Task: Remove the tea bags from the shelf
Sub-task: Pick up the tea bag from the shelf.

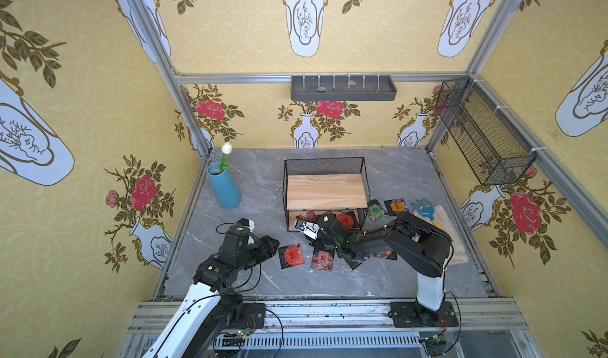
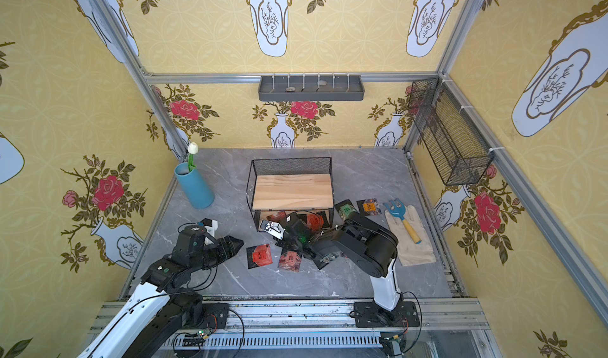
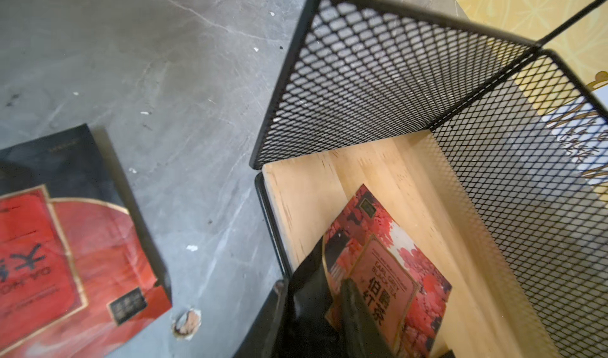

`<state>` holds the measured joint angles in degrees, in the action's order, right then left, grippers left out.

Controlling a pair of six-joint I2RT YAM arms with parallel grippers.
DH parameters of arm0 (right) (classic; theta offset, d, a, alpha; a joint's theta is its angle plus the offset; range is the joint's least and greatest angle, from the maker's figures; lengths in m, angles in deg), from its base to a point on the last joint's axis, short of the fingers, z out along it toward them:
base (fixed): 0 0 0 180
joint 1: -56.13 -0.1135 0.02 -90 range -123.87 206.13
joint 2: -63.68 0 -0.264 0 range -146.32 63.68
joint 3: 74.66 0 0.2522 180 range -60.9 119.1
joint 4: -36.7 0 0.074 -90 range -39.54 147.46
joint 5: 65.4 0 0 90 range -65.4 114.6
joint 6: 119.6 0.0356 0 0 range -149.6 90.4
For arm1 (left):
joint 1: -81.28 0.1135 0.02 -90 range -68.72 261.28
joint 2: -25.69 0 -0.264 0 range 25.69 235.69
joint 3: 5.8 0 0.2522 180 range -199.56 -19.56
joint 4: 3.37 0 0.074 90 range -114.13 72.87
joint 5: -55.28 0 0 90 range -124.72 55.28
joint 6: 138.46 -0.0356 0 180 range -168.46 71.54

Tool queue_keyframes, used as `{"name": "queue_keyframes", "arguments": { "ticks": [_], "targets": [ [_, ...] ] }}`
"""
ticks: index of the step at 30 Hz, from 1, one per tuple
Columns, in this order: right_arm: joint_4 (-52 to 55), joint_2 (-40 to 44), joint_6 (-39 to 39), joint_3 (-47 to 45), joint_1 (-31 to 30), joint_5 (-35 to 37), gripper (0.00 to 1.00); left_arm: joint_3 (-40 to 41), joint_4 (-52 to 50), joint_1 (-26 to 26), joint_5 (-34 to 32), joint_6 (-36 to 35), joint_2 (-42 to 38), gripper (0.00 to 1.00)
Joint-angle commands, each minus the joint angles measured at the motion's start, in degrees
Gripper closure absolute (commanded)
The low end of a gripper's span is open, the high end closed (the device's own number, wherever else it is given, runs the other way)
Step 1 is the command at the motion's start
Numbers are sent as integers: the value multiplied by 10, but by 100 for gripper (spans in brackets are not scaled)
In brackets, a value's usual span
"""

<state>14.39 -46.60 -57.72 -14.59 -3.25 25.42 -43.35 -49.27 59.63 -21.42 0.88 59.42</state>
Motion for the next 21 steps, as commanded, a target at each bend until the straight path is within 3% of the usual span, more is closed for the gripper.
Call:
{"name": "queue_keyframes", "arguments": {
  "ticks": [1, 17, 21],
  "targets": [
    [10, 7, 3, 4, -3, 1, 76, 2, 1, 1, 0, -6, 0, 25],
    [7, 24, -8, 0, -13, 14, 97, 0, 0, 2, 0, -2, 0, 25],
    [-8, 27, -18, -6, -19, 21, 98, 0, -2, 2, 0, 1, -2, 25]
  ]
}}
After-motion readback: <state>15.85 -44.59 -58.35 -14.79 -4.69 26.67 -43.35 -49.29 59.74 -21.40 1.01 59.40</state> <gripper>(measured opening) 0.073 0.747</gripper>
